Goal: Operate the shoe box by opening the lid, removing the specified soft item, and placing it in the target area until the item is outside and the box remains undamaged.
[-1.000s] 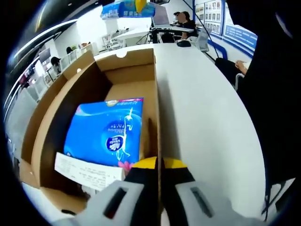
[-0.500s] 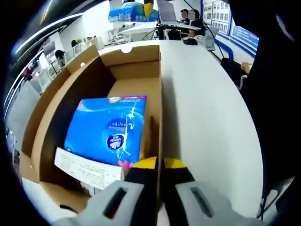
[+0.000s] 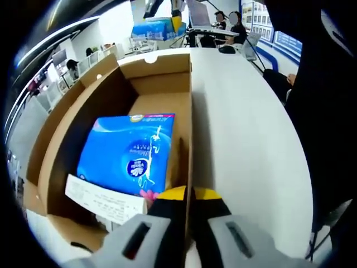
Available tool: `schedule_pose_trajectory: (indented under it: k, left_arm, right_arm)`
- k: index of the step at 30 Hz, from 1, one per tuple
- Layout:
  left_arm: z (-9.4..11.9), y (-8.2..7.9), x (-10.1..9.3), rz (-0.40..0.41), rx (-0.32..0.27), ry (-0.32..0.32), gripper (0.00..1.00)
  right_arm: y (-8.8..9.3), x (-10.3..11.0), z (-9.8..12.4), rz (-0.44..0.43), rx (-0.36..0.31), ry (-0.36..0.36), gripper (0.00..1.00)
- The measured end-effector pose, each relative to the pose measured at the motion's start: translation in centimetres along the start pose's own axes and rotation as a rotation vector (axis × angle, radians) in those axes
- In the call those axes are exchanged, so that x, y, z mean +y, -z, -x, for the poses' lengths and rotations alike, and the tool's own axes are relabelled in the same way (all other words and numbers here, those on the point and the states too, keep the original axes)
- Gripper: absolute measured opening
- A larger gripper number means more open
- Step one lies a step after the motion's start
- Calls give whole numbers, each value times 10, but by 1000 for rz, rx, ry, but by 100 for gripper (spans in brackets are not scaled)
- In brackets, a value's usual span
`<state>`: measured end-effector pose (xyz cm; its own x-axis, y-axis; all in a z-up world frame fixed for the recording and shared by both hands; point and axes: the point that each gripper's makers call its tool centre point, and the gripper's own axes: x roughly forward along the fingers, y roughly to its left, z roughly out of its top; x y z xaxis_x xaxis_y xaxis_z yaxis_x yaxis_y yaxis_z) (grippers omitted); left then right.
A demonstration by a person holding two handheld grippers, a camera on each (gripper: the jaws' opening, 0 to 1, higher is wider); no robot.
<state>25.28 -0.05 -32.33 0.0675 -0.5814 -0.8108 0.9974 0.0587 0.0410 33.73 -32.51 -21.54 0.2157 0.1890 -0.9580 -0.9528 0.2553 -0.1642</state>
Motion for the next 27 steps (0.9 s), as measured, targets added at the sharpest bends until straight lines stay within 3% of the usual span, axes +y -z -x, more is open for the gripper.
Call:
schedule_pose_trajectory:
  k: [9, 27]
  left_arm:
    - [0, 0, 0, 2, 1, -10, 1]
    - [0, 1, 0, 13, 11, -21, 2]
  right_arm:
    - [0, 4, -21, 61, 23, -10, 58]
    - [12, 8, -46, 77, 26, -64, 58]
